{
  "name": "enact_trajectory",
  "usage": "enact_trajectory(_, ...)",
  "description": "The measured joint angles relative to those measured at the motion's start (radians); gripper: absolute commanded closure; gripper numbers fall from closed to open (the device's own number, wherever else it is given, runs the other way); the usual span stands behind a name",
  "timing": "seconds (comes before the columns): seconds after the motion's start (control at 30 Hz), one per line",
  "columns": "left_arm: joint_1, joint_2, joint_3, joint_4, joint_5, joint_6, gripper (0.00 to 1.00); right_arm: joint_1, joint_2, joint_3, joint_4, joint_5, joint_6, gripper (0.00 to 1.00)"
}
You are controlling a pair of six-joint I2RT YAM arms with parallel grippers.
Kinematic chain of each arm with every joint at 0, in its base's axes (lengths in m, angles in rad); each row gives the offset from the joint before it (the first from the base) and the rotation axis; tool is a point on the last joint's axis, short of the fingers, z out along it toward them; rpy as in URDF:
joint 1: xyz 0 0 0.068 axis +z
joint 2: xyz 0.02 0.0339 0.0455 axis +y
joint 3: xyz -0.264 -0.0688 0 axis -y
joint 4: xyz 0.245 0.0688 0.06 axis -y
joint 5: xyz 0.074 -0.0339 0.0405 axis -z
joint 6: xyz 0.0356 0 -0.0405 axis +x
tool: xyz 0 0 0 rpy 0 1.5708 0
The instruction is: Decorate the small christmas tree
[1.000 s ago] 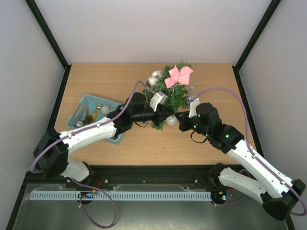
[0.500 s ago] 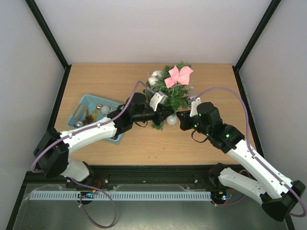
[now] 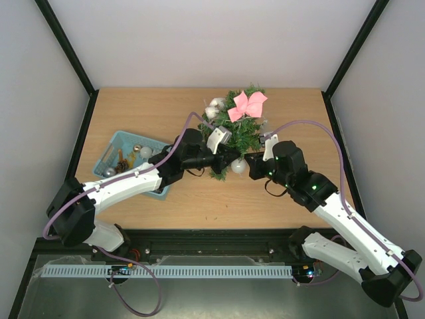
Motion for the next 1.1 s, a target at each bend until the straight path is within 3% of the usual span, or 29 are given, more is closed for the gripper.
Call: enact_trajectory(1.1, -0.003, 0.010, 0.022, -0.020, -0.116, -0.024, 0.97, -0.008, 0.037, -0.005, 0.048, -0.004, -0.012, 0.99)
